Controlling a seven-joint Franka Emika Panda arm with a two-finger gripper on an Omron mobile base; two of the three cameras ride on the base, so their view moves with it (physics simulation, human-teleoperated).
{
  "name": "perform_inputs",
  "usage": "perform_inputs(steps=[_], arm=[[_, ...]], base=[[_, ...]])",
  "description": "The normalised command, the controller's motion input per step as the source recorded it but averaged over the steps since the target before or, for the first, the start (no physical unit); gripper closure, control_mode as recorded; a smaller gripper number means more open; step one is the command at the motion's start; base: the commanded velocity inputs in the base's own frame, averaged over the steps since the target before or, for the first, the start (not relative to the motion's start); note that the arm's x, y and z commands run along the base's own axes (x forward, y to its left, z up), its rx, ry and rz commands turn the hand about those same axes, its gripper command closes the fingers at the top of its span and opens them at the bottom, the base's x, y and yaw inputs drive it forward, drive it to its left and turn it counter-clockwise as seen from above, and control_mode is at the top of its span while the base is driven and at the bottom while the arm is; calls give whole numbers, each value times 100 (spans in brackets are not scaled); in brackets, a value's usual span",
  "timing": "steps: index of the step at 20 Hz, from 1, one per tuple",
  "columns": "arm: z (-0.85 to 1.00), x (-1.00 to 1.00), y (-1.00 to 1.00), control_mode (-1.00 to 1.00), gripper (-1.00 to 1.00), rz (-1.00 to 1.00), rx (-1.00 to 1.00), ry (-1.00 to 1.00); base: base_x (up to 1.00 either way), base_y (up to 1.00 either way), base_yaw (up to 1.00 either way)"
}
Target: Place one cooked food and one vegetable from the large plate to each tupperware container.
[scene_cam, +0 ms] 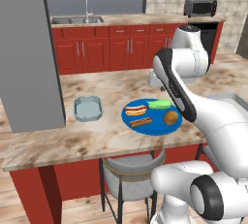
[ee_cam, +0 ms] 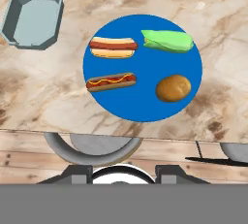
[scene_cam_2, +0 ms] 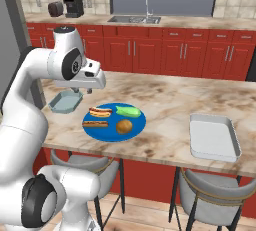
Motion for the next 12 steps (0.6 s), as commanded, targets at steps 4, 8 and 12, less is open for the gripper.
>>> perform_inputs(steps=[4, 8, 12], arm=[[0, 0, 0, -100, -100, 0, 0, 0], [-6, 21, 6, -100, -100, -2, -4, -3], [-17, 40, 15, -100, -100, -14, -1, 0]], base=[[0, 0, 0], [0, 0, 0], [0, 0, 0]])
